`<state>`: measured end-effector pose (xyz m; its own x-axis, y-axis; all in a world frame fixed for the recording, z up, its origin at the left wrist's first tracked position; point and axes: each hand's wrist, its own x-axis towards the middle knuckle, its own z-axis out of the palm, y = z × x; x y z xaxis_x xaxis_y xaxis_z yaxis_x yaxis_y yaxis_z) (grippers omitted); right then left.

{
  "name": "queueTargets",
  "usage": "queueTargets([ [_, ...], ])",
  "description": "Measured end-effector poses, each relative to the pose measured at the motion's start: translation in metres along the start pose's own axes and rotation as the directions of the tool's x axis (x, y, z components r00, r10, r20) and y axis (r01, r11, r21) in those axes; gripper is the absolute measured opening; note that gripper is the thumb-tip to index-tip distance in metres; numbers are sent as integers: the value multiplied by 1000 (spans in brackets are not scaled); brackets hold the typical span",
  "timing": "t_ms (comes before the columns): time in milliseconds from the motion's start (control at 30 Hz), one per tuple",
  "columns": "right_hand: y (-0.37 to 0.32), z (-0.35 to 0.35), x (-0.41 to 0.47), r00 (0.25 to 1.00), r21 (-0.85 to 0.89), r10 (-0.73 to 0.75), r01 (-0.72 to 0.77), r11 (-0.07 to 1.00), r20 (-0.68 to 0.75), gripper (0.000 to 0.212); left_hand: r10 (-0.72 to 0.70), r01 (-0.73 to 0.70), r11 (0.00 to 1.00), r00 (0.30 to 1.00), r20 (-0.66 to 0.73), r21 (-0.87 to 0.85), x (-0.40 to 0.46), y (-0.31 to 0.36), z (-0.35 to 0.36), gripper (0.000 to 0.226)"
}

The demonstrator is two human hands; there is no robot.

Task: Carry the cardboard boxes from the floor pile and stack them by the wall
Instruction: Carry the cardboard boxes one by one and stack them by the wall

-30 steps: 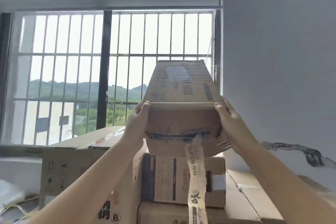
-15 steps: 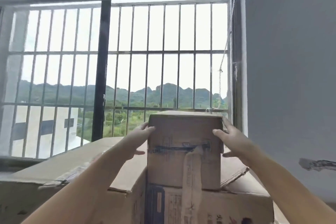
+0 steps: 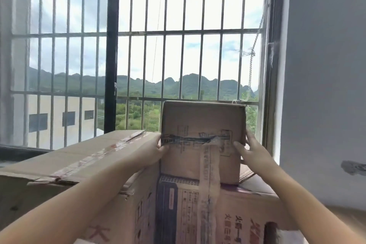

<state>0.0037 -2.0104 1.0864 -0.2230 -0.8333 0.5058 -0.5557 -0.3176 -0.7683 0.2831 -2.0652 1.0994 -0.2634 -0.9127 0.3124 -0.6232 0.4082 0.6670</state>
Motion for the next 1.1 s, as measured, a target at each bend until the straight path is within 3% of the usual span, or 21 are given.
queueTargets([
  [167,7,-9,-15,1000,74,8,-9,997,13,69,-17,17,1000,1000,4,21,-6,0,-2,41],
  [300,6,-32,-41,1000,43,-18,18,999,-6,73,-27,26,996,1000,-16,-84,-16,5,-9,46],
  [367,10,-43,-61,999,58,-53,52,997,11,69,79,-92,991,989,-126,-98,-34,8,-10,47],
  [467,17,-52,-95,994,116,-89,81,990,66,58,297,-341,930,918,-262,-137,-80,11,2,45],
  [600,32,-52,-143,987,205,-85,55,977,140,52,365,-428,873,892,-267,-234,-144,3,42,50],
  [800,66,-45,-236,988,223,65,-96,970,144,55,209,-272,847,960,-185,-457,-216,-36,104,40],
  [900,80,-45,-294,970,213,212,-233,949,119,53,155,-162,845,986,-57,-509,-247,-62,127,39],
  [1000,90,-41,-360,920,217,392,-387,896,20,56,71,-3,830,992,101,-557,-274,-89,149,30],
  [1100,90,-23,-432,815,265,566,-523,810,-121,54,-2,171,806,958,287,-567,-302,-114,167,39],
])
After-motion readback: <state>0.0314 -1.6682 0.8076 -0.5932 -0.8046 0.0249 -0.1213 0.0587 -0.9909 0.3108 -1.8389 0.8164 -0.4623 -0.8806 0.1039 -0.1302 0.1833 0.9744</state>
